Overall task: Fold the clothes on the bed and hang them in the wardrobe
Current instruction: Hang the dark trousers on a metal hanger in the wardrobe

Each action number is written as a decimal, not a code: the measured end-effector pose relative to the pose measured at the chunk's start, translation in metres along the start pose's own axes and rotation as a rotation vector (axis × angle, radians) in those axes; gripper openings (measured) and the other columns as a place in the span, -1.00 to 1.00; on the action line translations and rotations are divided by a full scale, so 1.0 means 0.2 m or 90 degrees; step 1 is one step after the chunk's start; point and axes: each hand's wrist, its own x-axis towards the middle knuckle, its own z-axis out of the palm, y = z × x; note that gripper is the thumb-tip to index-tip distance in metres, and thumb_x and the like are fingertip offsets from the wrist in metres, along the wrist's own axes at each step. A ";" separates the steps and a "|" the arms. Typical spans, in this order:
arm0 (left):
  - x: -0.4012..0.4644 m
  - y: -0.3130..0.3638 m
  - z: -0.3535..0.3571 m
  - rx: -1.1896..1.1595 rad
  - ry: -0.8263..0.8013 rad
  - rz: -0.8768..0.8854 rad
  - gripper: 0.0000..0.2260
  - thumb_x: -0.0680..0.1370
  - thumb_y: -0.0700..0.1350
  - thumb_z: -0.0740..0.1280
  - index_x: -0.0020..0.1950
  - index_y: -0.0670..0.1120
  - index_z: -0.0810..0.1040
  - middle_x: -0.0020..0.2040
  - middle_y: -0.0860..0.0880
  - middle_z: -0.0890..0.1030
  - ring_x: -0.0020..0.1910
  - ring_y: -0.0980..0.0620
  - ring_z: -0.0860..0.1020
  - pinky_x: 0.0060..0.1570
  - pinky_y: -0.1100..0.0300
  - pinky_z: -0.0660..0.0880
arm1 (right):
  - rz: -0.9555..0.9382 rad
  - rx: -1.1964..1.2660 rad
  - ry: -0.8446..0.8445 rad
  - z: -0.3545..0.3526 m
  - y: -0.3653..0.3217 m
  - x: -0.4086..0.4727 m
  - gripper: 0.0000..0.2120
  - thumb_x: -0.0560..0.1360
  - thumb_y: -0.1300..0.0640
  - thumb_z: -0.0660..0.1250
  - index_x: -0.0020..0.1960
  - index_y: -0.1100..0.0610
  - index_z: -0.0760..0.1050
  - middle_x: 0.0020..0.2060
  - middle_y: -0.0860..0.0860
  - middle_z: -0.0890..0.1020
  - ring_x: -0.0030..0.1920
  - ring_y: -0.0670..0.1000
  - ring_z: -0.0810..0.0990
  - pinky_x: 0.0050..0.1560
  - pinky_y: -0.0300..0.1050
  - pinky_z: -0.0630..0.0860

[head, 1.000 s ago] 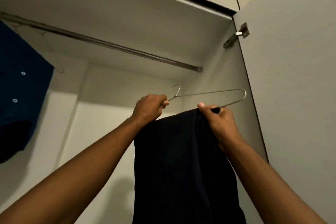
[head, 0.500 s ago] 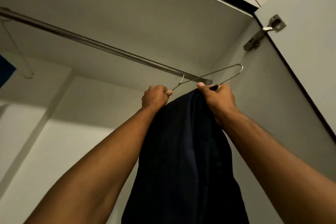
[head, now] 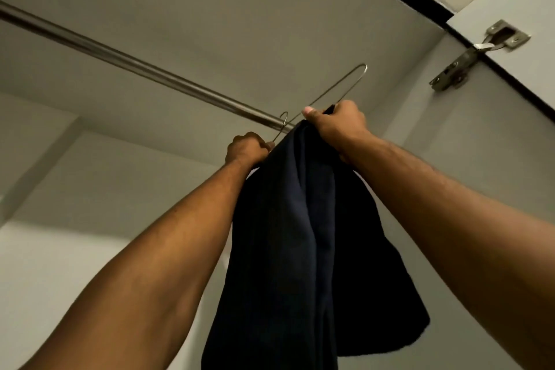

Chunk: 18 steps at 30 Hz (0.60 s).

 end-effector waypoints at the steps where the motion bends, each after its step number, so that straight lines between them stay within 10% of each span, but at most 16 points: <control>1: 0.00 -0.01 0.01 -0.001 -0.001 0.007 -0.59 0.62 0.21 0.22 0.17 -0.08 0.64 0.14 -0.19 0.62 0.13 -0.21 0.57 0.01 0.11 0.47 | -0.009 -0.008 -0.002 0.00 -0.01 0.00 -0.60 0.52 -0.19 0.40 -0.01 0.17 0.51 0.03 0.12 0.62 0.05 0.16 0.62 0.14 0.14 0.59; 10: -0.15 -0.04 0.12 -0.004 0.042 0.035 -0.62 0.66 0.13 0.19 0.06 -0.13 0.64 -0.07 -0.16 0.54 -0.13 -0.11 0.43 -0.10 0.09 0.38 | 0.031 -0.024 -0.013 -0.04 0.09 -0.08 -0.61 0.52 -0.17 0.39 0.10 0.15 0.50 0.05 0.09 0.61 0.03 0.13 0.61 0.13 0.13 0.60; 18: -0.29 -0.09 0.08 -0.148 -0.078 -0.038 -0.57 0.69 0.11 0.05 0.40 -0.11 0.45 0.37 -0.24 0.49 0.33 -0.25 0.45 0.27 0.01 0.38 | 0.102 0.056 -0.090 -0.16 0.10 -0.22 -0.72 0.54 -0.02 0.42 0.15 0.12 0.54 0.02 0.08 0.64 -0.05 0.07 0.65 -0.04 -0.03 0.65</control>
